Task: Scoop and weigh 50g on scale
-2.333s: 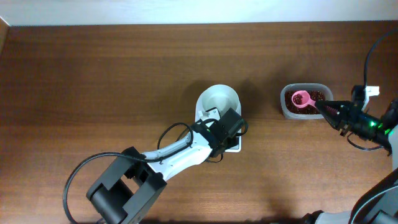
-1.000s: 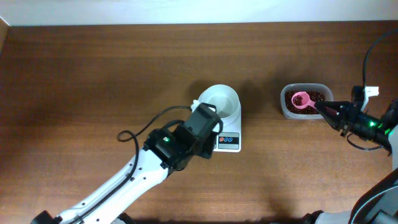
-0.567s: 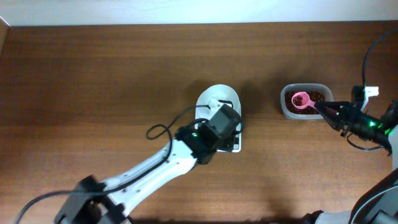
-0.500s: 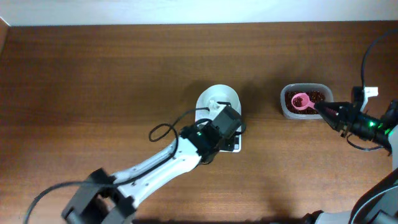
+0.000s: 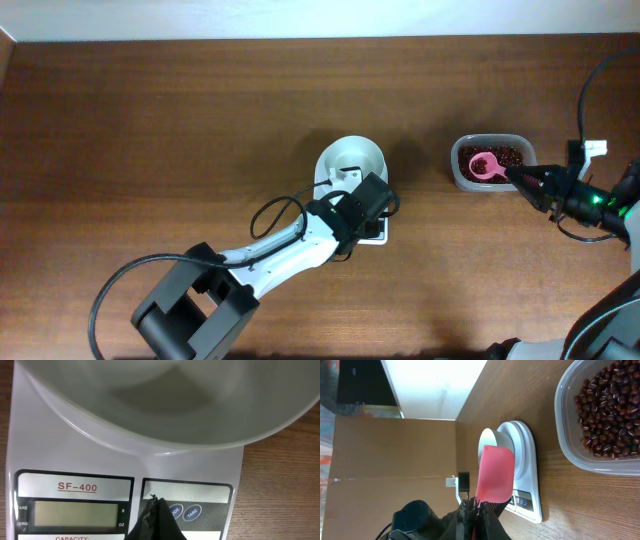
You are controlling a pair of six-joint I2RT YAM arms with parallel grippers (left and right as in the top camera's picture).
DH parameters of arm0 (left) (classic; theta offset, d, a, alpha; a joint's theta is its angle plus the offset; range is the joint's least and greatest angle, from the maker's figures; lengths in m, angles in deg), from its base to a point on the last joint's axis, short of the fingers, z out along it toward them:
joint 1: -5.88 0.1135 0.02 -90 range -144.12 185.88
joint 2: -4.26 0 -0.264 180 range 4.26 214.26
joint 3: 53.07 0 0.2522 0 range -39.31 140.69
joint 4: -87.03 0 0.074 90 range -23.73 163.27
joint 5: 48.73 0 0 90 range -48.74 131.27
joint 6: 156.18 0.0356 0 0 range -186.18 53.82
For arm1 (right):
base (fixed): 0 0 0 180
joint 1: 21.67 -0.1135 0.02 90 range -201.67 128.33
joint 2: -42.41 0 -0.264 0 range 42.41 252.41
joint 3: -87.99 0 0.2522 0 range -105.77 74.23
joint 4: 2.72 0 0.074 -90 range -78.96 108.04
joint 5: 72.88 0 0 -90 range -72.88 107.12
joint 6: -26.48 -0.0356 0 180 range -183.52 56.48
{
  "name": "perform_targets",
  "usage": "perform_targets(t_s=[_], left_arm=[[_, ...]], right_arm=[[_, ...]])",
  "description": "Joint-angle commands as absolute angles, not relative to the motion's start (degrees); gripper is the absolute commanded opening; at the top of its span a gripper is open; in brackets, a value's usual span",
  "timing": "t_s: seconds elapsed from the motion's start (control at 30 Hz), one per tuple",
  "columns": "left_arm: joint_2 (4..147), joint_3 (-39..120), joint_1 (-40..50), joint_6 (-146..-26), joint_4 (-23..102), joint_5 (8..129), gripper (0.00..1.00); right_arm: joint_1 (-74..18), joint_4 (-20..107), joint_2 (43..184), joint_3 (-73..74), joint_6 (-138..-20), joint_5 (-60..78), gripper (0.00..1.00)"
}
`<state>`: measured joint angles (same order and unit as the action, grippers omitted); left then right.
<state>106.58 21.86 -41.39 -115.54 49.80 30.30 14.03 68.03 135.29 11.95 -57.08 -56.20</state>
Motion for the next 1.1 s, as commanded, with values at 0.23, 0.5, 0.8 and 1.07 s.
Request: perform_targets(t_s=[0.23, 0.5, 0.8, 1.07], left_arm=[[108.31, 21.79, -41.17, -116.96, 49.87, 33.63, 0.00], [108.48, 21.79, -41.15, -117.59, 49.17, 33.89, 0.00], [109.49, 21.79, -40.82, -119.50, 49.02, 33.95, 0.00], [109.57, 21.79, -40.82, -119.52, 49.98, 32.40, 0.00]], right_arm=[[14.34, 67.83, 135.57, 10.95, -56.23, -56.04, 0.04], [14.34, 67.85, 135.57, 10.95, -56.23, -56.07, 0.04], [14.34, 67.83, 135.57, 10.95, -56.23, -56.07, 0.04], [14.34, 67.83, 135.57, 10.95, -56.23, -56.04, 0.04]])
